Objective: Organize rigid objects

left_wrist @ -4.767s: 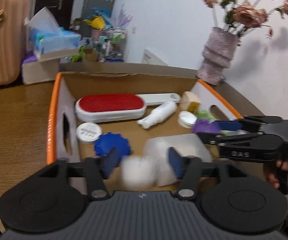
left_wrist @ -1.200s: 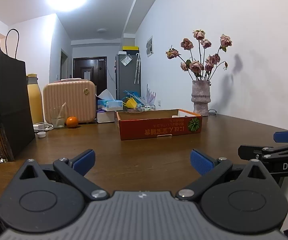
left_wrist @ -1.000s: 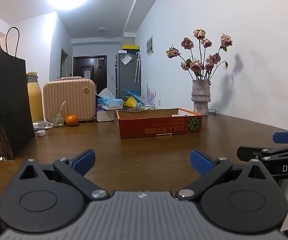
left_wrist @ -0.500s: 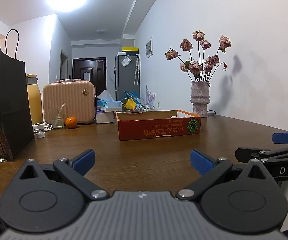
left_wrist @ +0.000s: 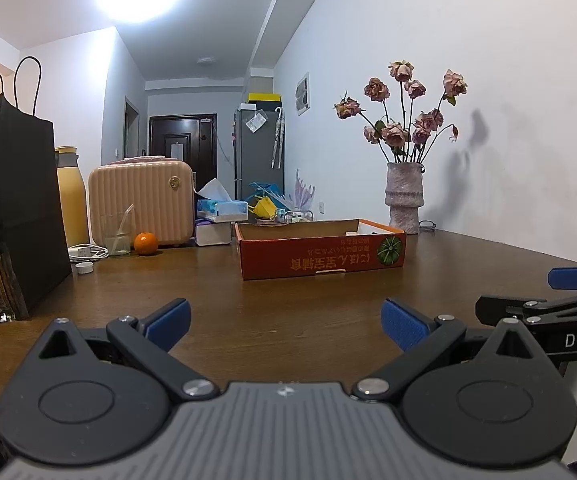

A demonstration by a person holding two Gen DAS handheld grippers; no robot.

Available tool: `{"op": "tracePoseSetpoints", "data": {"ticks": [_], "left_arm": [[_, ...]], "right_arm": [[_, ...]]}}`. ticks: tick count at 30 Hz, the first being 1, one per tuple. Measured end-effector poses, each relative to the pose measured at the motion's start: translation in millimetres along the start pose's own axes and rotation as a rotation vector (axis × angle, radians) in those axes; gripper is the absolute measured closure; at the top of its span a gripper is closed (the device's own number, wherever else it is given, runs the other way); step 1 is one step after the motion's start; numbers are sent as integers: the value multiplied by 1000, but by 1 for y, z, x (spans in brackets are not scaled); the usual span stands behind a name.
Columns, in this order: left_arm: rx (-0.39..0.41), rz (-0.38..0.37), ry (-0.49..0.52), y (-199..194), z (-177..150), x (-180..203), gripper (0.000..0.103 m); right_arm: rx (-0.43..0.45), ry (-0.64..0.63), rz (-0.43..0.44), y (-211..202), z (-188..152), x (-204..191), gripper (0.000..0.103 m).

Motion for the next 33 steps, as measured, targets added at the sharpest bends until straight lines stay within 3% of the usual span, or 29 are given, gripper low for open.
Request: {"op": "tracePoseSetpoints", "data": {"ticks": [33], "left_arm": [[3, 3, 4, -1, 1, -1, 0]], "right_arm": [[11, 6, -11, -1, 0, 3, 0]]}}
Point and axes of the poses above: each gripper's, at about its wrist camera, not at the fingertips, and y roughly the way its jaws point, x to its right, z to its top, the point moved 6 cm from there along y, roughly the way its jaws point, and after that the axes turned 15 degrees about y, right-handed, at the moved point
